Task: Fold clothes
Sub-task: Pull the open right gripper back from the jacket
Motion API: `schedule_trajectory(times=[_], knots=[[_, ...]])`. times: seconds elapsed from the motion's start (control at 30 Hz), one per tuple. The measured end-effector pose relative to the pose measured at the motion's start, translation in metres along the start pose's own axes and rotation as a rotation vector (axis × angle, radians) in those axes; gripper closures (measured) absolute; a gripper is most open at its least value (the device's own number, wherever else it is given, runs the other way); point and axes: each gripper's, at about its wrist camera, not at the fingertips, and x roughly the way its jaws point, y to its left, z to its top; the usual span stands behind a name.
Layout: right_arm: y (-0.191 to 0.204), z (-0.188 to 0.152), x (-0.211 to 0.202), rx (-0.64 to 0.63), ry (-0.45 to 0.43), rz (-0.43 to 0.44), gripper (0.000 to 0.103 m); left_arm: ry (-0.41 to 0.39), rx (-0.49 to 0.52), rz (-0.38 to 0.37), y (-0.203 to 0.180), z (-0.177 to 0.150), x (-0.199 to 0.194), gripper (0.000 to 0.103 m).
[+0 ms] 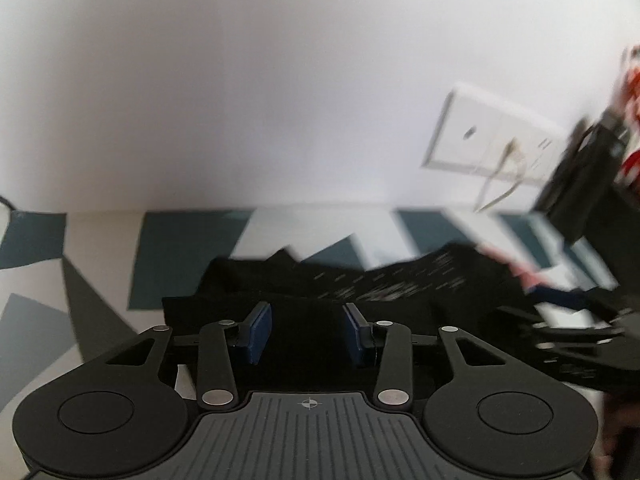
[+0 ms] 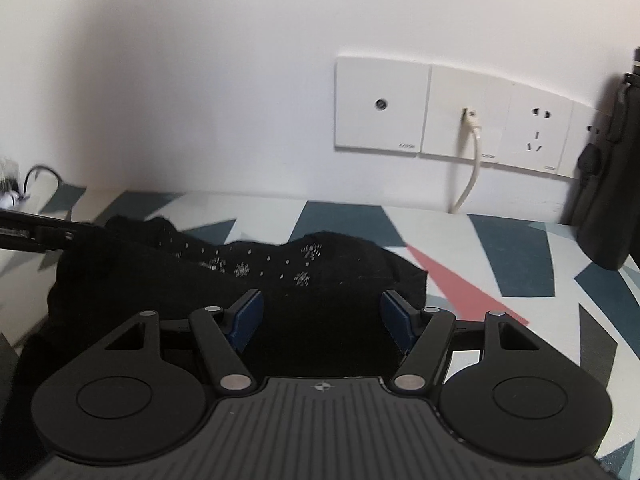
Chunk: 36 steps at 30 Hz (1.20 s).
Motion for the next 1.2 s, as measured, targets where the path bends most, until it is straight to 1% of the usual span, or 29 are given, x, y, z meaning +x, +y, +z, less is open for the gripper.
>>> schedule_trajectory(times=[0.03, 0.1, 0.3, 0.37, 0.4, 0.43, 0.47, 0.5, 0.53, 0.6, 0.8, 0.93, 1.07, 1.2], knots=[[0.002, -0.002, 0.003, -0.018, 0.011, -0.01, 0.036, 0.013, 0.003, 0.013, 0.002, -0.002, 0.007, 0.061], [0.002, -0.007, 0.011, -0.032, 0.041, -0.021, 0.036, 0.022, -0.013, 0.018, 0.008, -0.005, 0.017, 0.057], [-0.001, -0.011, 0.019, -0.027, 0.033, -0.013, 0.036, 0.041, 0.02, 0.031, 0.008, 0.003, 0.032, 0.057], [-0.002, -0.008, 0.02, -0.017, 0.039, -0.011, 0.036, 0.044, 0.018, 0.038, 0.006, 0.005, 0.032, 0.055], [-0.003, -0.006, 0.02, -0.011, 0.046, -0.012, 0.036, 0.039, 0.013, 0.047, 0.006, 0.005, 0.027, 0.044], [-0.003, -0.004, 0.017, 0.0, 0.048, -0.013, 0.036, 0.028, 0.01, 0.063, 0.006, 0.004, 0.019, 0.024], [-0.005, -0.003, 0.014, 0.012, 0.044, -0.011, 0.036, 0.016, 0.007, 0.078, 0.006, 0.003, 0.011, 0.017], [-0.006, -0.003, 0.008, 0.025, 0.036, -0.009, 0.034, 0.005, 0.004, 0.094, 0.006, 0.002, 0.003, 0.015], [-0.009, -0.003, 0.003, 0.039, 0.029, -0.01, 0.03, 0.003, -0.001, 0.108, 0.006, -0.001, -0.005, 0.014], [-0.016, -0.005, -0.008, 0.067, 0.031, -0.016, 0.026, 0.021, -0.02, 0.129, 0.007, -0.011, -0.019, 0.012], [-0.045, -0.025, -0.039, 0.16, 0.059, -0.061, 0.016, 0.075, -0.074, 0.193, 0.012, -0.044, -0.062, 0.007], [-0.07, -0.039, -0.063, 0.215, 0.053, -0.105, 0.015, 0.091, -0.126, 0.248, 0.018, -0.065, -0.092, 0.004], [-0.097, -0.05, -0.079, 0.268, 0.044, -0.133, 0.013, 0.076, -0.193, 0.307, 0.021, -0.078, -0.123, 0.001], [-0.117, -0.055, -0.082, 0.323, 0.056, -0.147, 0.013, 0.047, -0.269, 0.353, 0.02, -0.087, -0.15, 0.001]])
